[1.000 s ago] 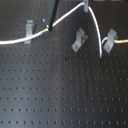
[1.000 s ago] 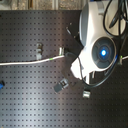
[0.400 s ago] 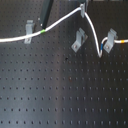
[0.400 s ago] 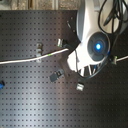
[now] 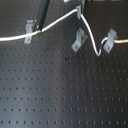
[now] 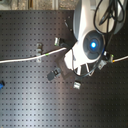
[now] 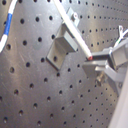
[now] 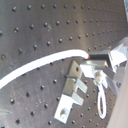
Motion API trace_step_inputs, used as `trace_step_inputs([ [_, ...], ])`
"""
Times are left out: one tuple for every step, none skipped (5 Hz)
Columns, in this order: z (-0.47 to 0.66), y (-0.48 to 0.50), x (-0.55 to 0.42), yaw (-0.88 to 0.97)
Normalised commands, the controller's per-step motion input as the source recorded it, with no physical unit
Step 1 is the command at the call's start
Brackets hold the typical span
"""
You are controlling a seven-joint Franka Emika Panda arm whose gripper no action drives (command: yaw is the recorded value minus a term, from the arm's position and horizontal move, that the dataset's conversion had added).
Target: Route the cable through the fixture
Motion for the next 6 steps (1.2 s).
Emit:
trace_step_inputs([
  [0.00,0.165,-0.088,-0.04],
  [-0.01,0.279,-0.188,0.00],
  [0.26,0.118,-0.075,-0.10],
  [0.00,0.055,-0.038,-0.02],
  [0.18,0.010,-0.002,0.00],
  [0.51,0.150,-0.108,-0.13],
])
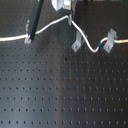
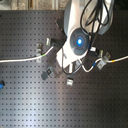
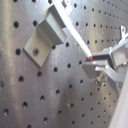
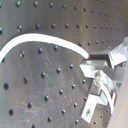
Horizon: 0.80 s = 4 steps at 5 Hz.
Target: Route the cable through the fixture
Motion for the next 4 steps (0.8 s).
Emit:
trace_step_inputs([
  [0.25,0.144,-0.098,-0.13],
  [0.00,0.180,-0.142,-0.01],
  [-0.17,0.221,-0.038,0.00],
  [-0.08,0.345,0.362,0.04],
])
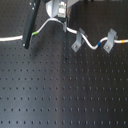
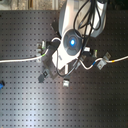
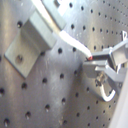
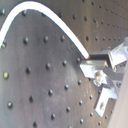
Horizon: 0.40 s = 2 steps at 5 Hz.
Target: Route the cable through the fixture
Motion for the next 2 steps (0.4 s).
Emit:
trace_step_inputs([
  [-0.01,0.210,0.279,0.14],
  [0.00,0.178,0.311,0.20],
])
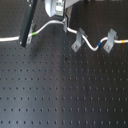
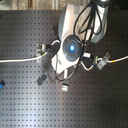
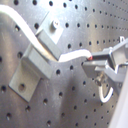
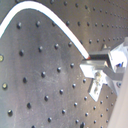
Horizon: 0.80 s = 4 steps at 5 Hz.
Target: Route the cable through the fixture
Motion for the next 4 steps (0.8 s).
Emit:
trace_step_inputs([
  [0.09,0.034,0.332,0.27],
  [0.14,-0.128,0.249,0.37],
  [0.00,-0.005,-0.012,0.00],
  [0.00,-0.538,-0.364,-0.30],
])
